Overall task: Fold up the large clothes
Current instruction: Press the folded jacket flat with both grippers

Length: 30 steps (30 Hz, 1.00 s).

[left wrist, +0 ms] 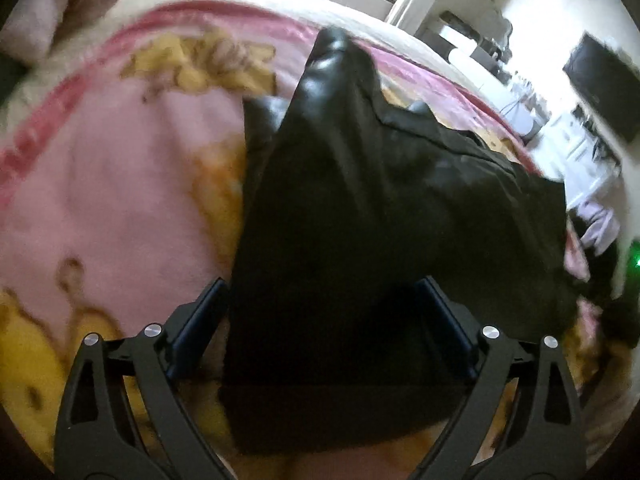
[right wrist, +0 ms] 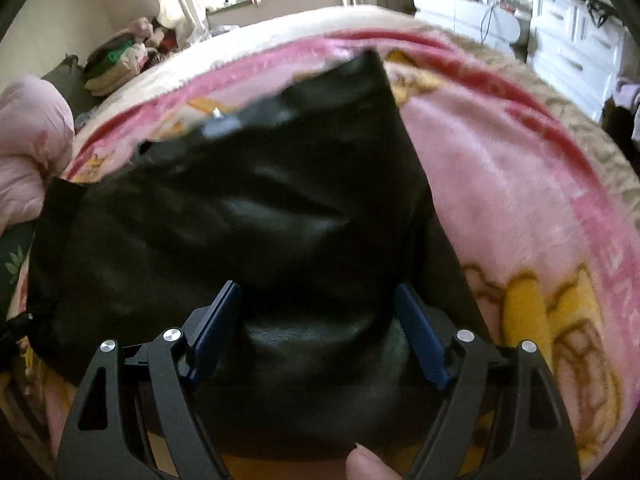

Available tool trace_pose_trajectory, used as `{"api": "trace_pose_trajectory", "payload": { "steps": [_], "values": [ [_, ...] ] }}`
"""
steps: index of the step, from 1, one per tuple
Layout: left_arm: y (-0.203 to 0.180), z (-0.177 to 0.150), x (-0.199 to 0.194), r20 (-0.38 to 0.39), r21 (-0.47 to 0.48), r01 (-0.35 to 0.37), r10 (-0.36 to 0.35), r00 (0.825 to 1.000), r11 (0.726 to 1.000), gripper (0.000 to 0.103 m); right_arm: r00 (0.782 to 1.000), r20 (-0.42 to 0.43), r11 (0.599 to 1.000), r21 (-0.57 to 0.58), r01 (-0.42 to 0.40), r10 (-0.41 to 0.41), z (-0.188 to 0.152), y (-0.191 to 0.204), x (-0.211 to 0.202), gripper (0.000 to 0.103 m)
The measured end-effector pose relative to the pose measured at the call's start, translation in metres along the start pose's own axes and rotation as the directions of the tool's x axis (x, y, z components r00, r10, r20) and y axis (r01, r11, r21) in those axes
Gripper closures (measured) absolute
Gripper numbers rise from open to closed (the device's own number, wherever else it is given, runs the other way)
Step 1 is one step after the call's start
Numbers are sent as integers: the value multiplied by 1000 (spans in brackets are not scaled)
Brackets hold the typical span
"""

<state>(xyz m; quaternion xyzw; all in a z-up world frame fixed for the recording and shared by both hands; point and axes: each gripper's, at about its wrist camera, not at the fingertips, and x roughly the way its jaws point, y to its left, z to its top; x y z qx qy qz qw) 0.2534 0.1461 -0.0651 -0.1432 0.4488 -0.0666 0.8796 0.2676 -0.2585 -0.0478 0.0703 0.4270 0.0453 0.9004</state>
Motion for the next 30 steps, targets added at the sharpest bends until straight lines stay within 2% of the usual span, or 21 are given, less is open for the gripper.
{"api": "trace_pose_trajectory", "payload": {
  "steps": [2, 4, 8, 11, 13, 16, 20, 22, 24, 25, 27, 30],
  "values": [
    [-1, 0, -15, 32, 9, -13, 13, 999, 1000, 15, 992, 82, 993, -80, -87, 94, 0, 29, -24, 25],
    [4, -1, -24, 46, -12, -2, 2, 999, 1000, 13, 981, 107, 978, -155, -142, 159, -4, 58, -36, 27],
    [25, -3, -31, 55, -94, 4, 1, 999, 996, 10, 969, 57, 944, -243, -221, 241, -20, 107, -37, 36],
    [37, 0, -27, 44, -143, 19, -13, 999, 990, 10, 970, -12, 936, -259, -239, 245, -32, 127, -22, 39],
    [42, 1, -25, 46, -166, 42, -35, 998, 985, 10, 980, -77, 937, -286, -200, 186, -44, 138, -4, 39],
    [43, 2, -18, 52, -188, 79, -70, 996, 979, 10, 985, -95, 940, -301, -163, 140, -53, 146, 13, 39],
    [39, 0, -4, 33, -194, 108, -104, 994, 975, 9, 980, -109, 943, -273, -190, 166, -53, 141, 21, 39],
    [34, 0, -2, 33, -176, 110, -106, 994, 978, 9, 969, -137, 943, -237, -233, 205, -43, 136, 19, 39],
    [31, 1, 0, 30, -173, 124, -120, 992, 977, 9, 960, -121, 945, -186, -270, 251, -27, 129, 9, 42],
    [30, 2, 2, 30, -176, 130, -127, 991, 976, 9, 964, -72, 947, -181, -266, 257, -14, 129, 2, 43],
    [26, 2, 4, 26, -176, 135, -132, 991, 975, 9, 971, -27, 952, -193, -237, 237, 5, 130, -4, 43],
    [24, 3, 8, 25, -172, 135, -133, 991, 976, 9, 977, -24, 961, -179, -213, 212, 40, 142, 12, 55]
  ]
}}
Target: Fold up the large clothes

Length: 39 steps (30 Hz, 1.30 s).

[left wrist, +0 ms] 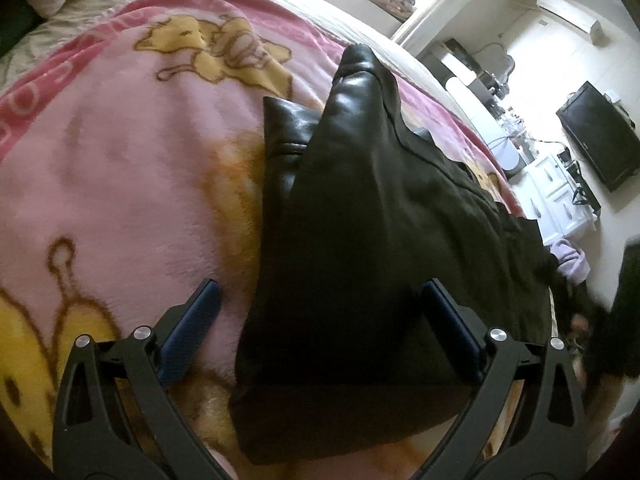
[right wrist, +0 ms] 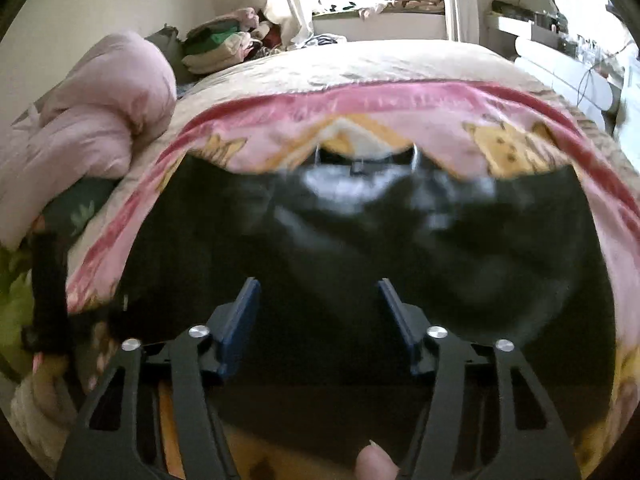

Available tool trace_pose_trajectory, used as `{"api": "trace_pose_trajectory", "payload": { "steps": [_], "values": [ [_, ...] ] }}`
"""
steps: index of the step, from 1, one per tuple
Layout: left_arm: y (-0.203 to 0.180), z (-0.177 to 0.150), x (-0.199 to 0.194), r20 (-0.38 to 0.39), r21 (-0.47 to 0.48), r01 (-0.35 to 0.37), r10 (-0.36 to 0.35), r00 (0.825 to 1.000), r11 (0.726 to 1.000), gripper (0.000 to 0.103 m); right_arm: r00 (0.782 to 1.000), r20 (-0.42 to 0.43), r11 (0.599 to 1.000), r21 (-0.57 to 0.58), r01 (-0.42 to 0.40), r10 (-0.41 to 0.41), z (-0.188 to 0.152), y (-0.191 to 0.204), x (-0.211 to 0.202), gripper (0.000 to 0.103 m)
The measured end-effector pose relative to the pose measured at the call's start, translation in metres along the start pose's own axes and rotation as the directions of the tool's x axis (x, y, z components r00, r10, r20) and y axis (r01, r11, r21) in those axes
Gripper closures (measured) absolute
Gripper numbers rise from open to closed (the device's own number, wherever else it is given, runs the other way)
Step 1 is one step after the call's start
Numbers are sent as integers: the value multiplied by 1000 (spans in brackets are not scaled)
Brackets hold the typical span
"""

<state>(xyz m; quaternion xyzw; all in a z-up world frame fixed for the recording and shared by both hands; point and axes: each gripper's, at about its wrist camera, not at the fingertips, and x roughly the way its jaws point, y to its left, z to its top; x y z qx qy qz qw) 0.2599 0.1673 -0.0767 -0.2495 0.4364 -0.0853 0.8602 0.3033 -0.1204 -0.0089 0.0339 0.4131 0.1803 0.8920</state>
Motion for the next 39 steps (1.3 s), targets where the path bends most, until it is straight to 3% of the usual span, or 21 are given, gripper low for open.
{"api": "trace_pose_trajectory", "payload": {
  "steps": [2, 5, 6, 8, 10, 12, 13, 18, 21, 24, 27, 30, 31, 34, 36, 38, 39],
  "values": [
    [-1, 0, 1, 2, 1, -2, 2, 1000, 1000, 9, 1000, -17, 1000, 17, 11, -11, 20, 1, 17, 55],
    [-2, 2, 3, 4, 3, 2, -2, 1000, 1000, 9, 990, -84, 993, 10, 114, -112, 41, 1, 54, 55],
    [-3, 1, 2, 5, 4, 3, -3, 1000, 1000, 9, 978, -140, 987, 15, 160, -157, 44, -2, 72, 55],
    [-2, 3, 4, 9, 2, 9, -9, 1000, 1000, 9, 963, -212, 985, 4, 171, -167, 34, -8, 94, 53],
    [-4, 5, 6, 11, 4, 8, -8, 1000, 1000, 10, 961, -200, 981, -34, 190, -193, 26, -6, 101, 53],
    [-9, 6, 8, 15, 17, 5, -5, 1000, 1000, 16, 964, -177, 980, -38, 194, -198, 23, -5, 100, 53],
    [-11, 7, 8, 19, 21, 9, -9, 1000, 1000, 29, 965, -173, 981, -37, 192, -195, 22, -6, 99, 53],
    [-18, 5, 6, 41, 37, -3, 2, 999, 999, 39, 978, -135, 986, -57, 154, -161, 25, -4, 77, 54],
    [-20, 7, 2, 45, 39, -1, -1, 999, 999, 46, 996, -31, 995, -48, 83, -85, 16, 2, 23, 54],
    [-22, 9, -4, 62, 44, 7, -9, 998, 999, 53, 998, 7, 994, -92, 60, -60, -4, 13, -11, 54],
    [-26, 10, -12, 79, 54, 17, -21, 997, 998, 59, 998, -12, 992, -113, 58, -60, -34, 17, -25, 54],
    [-32, 12, -19, 93, 69, 27, -33, 995, 997, 63, 986, -139, 994, -66, 85, -93, -65, 5, 1, 53],
    [-34, 12, -21, 93, 75, 35, -42, 995, 997, 64, 986, -146, 996, -35, 79, -83, -71, -1, 8, 53],
    [-45, 14, -26, 97, 110, 38, -48, 994, 993, 67, 993, -101, 998, -8, 63, -63, -79, -7, 10, 51],
    [-50, 15, -29, 101, 132, 33, -47, 994, 991, 67, 999, -21, 999, -28, 44, -45, -78, -1, -15, 49],
    [-50, 18, -31, 93, 133, 44, -56, 994, 990, 67, 992, 121, 994, -102, 46, -33, -86, 16, -47, 37],
    [-52, 20, -32, 88, 141, 43, -56, 995, 989, 68, 986, 164, 988, -141, 55, -32, -90, 26, -58, 25]
  ]
}}
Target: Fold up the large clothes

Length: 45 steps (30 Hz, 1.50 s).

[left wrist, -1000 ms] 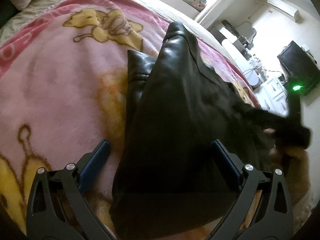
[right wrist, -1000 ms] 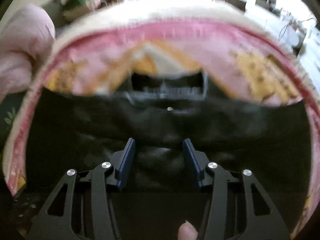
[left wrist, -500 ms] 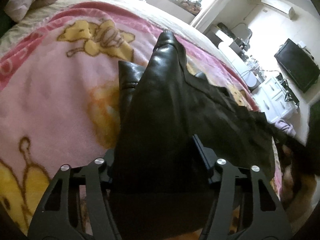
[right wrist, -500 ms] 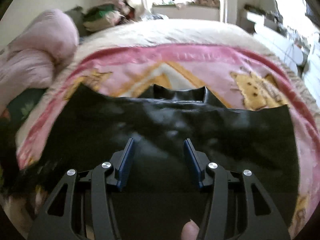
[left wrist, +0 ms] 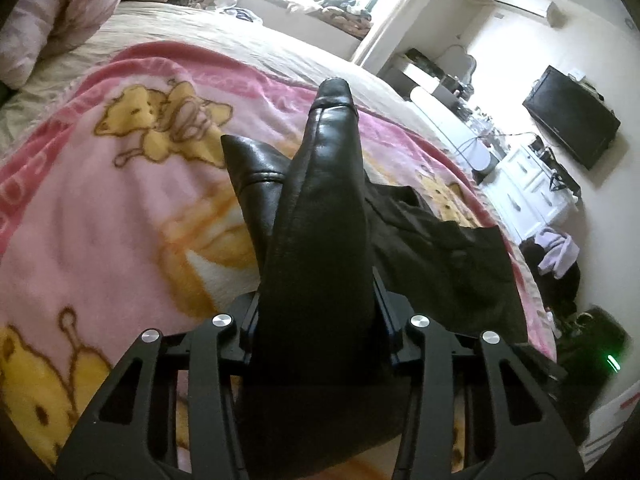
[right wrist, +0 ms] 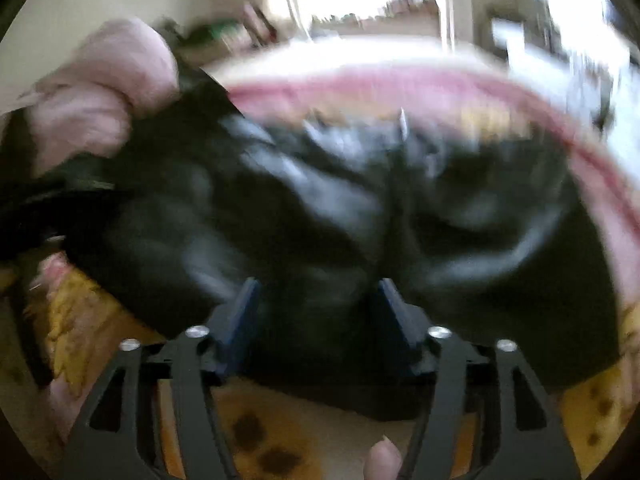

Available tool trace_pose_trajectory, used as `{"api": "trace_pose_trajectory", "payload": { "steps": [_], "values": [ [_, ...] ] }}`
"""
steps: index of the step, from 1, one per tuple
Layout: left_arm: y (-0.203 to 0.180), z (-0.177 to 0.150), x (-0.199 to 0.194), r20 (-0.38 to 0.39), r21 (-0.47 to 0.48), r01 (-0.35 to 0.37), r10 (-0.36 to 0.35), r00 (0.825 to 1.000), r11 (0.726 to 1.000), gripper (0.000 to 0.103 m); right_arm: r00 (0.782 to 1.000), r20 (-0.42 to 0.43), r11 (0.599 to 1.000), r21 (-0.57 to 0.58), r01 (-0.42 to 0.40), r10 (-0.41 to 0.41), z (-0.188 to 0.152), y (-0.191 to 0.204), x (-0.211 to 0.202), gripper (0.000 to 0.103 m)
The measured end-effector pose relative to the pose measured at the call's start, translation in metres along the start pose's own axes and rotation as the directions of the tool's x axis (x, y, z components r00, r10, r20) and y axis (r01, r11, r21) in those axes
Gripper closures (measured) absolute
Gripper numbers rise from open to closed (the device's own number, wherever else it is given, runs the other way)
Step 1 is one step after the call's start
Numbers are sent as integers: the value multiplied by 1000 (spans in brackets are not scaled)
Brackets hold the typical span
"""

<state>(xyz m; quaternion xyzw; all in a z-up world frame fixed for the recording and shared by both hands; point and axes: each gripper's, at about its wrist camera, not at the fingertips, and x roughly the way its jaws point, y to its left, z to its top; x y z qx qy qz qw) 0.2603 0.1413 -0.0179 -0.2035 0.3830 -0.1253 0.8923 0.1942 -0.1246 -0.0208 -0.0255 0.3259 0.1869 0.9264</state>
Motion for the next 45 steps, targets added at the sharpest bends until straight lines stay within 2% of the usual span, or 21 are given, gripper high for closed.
{"api": "trace_pose_trajectory", "payload": {
  "steps": [1, 4, 6, 8, 9, 10, 13, 14, 16, 17, 18, 19, 22, 26, 32, 37, 41, 43, 45],
  "values": [
    [0, 2, -1, -3, 4, 0, 0, 1000, 1000, 68, 999, 47, 998, -71, 2, 2, -4, 18, -12, 19],
    [-5, 7, -1, -17, 16, 0, 0, 1000, 1000, 68, 993, 116, 960, -277, 49, -17, -18, 71, -19, 18],
    [-7, 11, -3, -25, 14, 9, -8, 1000, 1000, 68, 988, 141, 905, -409, 115, -62, -28, 103, -10, 18],
    [-7, 12, -4, -32, 10, 13, -13, 999, 1000, 68, 976, 182, 821, -535, 202, -121, -41, 131, 7, 18],
    [-7, 12, -4, -36, 11, 13, -12, 999, 1000, 68, 965, 207, 782, -570, 251, -159, -45, 140, 16, 18],
    [-7, 13, -4, -41, 13, 11, -11, 999, 1000, 68, 961, 214, 766, -583, 270, -176, -45, 144, 22, 18],
    [-9, 16, -2, -56, 23, 5, -4, 998, 1000, 68, 938, 237, 740, -577, 346, -254, -41, 145, 38, 20],
    [-10, 17, -2, -59, 25, 5, -3, 998, 1000, 68, 935, 243, 740, -572, 353, -258, -40, 144, 38, 20],
    [-14, 19, -3, -65, 34, 6, -4, 998, 999, 68, 931, 260, 741, -566, 361, -255, -36, 139, 37, 37],
    [-16, 21, -3, -66, 37, 8, -6, 998, 999, 68, 933, 268, 744, -566, 356, -242, -35, 137, 34, 41],
    [-18, 23, -4, -66, 40, 12, -10, 998, 999, 68, 933, 279, 744, -570, 350, -225, -34, 136, 30, 56],
    [-22, 25, -4, -68, 42, 21, -18, 998, 999, 68, 931, 295, 735, -578, 355, -217, -33, 134, 27, 66],
    [-37, 32, -7, -66, 75, 34, -29, 997, 997, 68, 918, 332, 756, -538, 372, -216, -32, 121, 13, 77],
    [-80, 40, -9, -52, 157, 51, -43, 998, 986, 68, 908, 351, 823, -428, 373, -229, -17, 92, -11, 82],
    [-143, 47, 5, -63, 268, 71, -56, 996, 961, 68, 894, 357, 870, -307, 386, -271, -8, 56, -34, 85],
    [-181, 47, 27, -105, 307, 112, -83, 991, 945, 67, 890, 338, 903, -194, 384, -306, -11, 27, -44, 87],
    [-211, 39, 46, -148, 328, 152, -108, 983, 932, 66, 899, 300, 930, -84, 358, -319, -13, 0, -49, 88],
    [-224, 33, 55, -176, 343, 175, -120, 977, 923, 61, 910, 271, 943, -15, 331, -315, -18, -16, -52, 88],
    [-236, 25, 63, -215, 356, 211, -140, 966, 910, 57, 933, 225, 960, 80, 269, -281, -27, -33, -52, 88]
  ]
}}
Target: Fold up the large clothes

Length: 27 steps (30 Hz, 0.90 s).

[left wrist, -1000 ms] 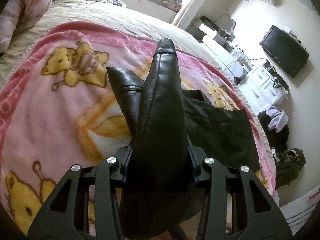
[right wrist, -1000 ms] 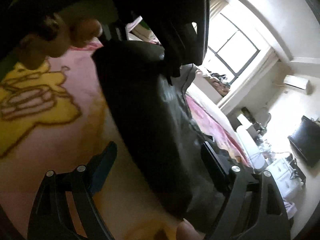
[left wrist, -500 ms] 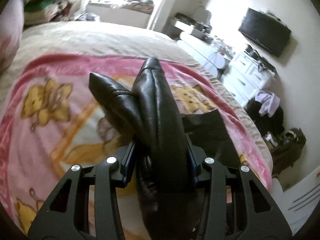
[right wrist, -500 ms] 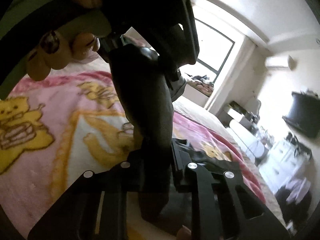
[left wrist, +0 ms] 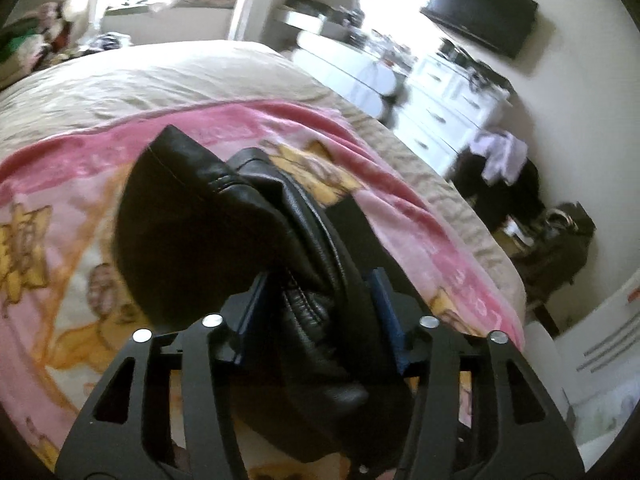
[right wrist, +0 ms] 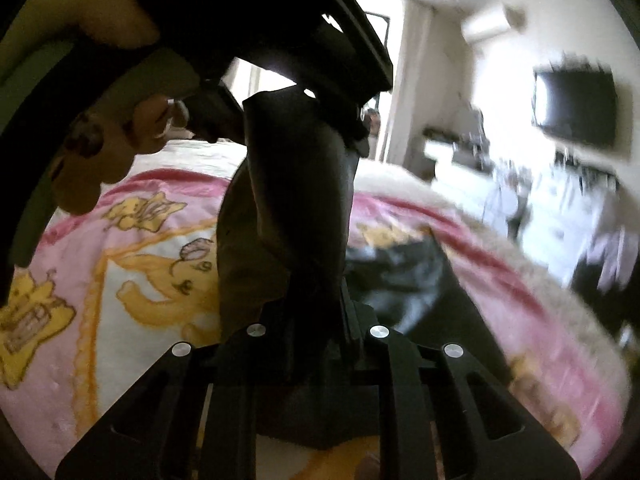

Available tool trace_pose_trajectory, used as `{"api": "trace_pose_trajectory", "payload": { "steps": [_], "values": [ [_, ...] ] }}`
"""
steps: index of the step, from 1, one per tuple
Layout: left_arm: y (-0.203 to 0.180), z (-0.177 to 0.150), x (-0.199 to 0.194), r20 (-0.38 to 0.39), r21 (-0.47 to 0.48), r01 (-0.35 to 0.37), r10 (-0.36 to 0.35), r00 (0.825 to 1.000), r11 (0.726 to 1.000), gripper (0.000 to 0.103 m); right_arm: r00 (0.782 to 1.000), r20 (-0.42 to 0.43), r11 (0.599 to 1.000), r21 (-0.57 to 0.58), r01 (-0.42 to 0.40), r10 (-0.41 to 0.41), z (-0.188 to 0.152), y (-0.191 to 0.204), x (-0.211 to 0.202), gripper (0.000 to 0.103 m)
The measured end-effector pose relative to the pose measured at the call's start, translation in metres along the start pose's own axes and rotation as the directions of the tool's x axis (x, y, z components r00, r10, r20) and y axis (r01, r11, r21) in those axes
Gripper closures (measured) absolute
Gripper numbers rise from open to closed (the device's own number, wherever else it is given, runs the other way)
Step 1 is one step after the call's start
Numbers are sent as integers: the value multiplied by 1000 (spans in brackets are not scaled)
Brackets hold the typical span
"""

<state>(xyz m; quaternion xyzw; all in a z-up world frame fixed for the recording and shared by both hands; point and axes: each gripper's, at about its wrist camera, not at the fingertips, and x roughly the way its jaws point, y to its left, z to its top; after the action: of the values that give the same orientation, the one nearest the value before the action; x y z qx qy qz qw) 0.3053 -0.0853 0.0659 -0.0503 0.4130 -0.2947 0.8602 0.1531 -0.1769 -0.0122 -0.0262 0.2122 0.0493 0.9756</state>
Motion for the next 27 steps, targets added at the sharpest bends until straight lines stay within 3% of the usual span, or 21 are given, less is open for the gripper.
{"api": "trace_pose_trajectory", "payload": {
  "steps": [2, 5, 8, 9, 11, 12, 13, 14, 16, 19, 22, 23, 24, 26, 27],
  "values": [
    [-4, -3, 1, -8, -7, 64, -64, 998, 998, 56, 997, -59, 991, 122, -45, 52, -9, -16, 8, 88],
    [10, -8, -15, 61, -66, 114, -110, 992, 991, 56, 978, -138, 934, 344, -99, 154, -26, -45, 22, 87],
    [52, -26, -35, 157, -169, 40, -13, 988, 985, 56, 954, -156, 848, 510, -143, 255, -40, -66, 31, 87],
    [75, -38, -34, 159, -218, -36, 72, 985, 975, 54, 946, -153, 827, 539, -162, 285, -41, -70, 33, 86],
    [110, -60, -18, 110, -312, -110, 150, 982, 944, 53, 928, -159, 805, 560, -195, 336, -37, -71, 35, 80],
    [131, -76, -1, 52, -368, -103, 132, 990, 924, 53, 923, -169, 806, 558, -199, 345, -33, -71, 35, 65],
    [144, -90, 14, 11, -409, -88, 101, 995, 908, 53, 918, -178, 804, 559, -202, 354, -29, -71, 35, 41],
    [150, -100, 25, -10, -430, -63, 65, 998, 901, 53, 906, -178, 789, 574, -220, 383, -25, -73, 36, 32],
    [149, -111, 38, -24, -431, -22, 12, 1000, 902, 53, 888, -167, 752, 610, -248, 429, -14, -81, 35, 22],
    [135, -115, 47, -15, -390, -4, -2, 1000, 921, 53, 873, -158, 713, 652, -259, 462, 14, -104, 37, 9],
    [134, -111, 48, -12, -378, -3, -1, 1000, 926, 53, 822, -224, 683, 687, -248, 523, 49, -130, 63, 7],
    [133, -110, 48, -15, -376, -8, 3, 1000, 927, 53, 803, -252, 688, 683, -248, 540, 61, -133, 77, 7],
    [132, -110, 48, -16, -368, -16, 10, 1000, 930, 53, 785, -311, 718, 656, -230, 536, 73, -134, 93, 7],
    [134, -110, 46, -17, -360, -18, 13, 1000, 933, 53, 767, -397, 766, 615, -185, 504, 87, -133, 118, 7],
    [132, -110, 47, -18, -359, -18, 13, 1000, 933, 53, 732, -451, 782, 597, -178, 511, 91, -129, 132, 7]
  ]
}}
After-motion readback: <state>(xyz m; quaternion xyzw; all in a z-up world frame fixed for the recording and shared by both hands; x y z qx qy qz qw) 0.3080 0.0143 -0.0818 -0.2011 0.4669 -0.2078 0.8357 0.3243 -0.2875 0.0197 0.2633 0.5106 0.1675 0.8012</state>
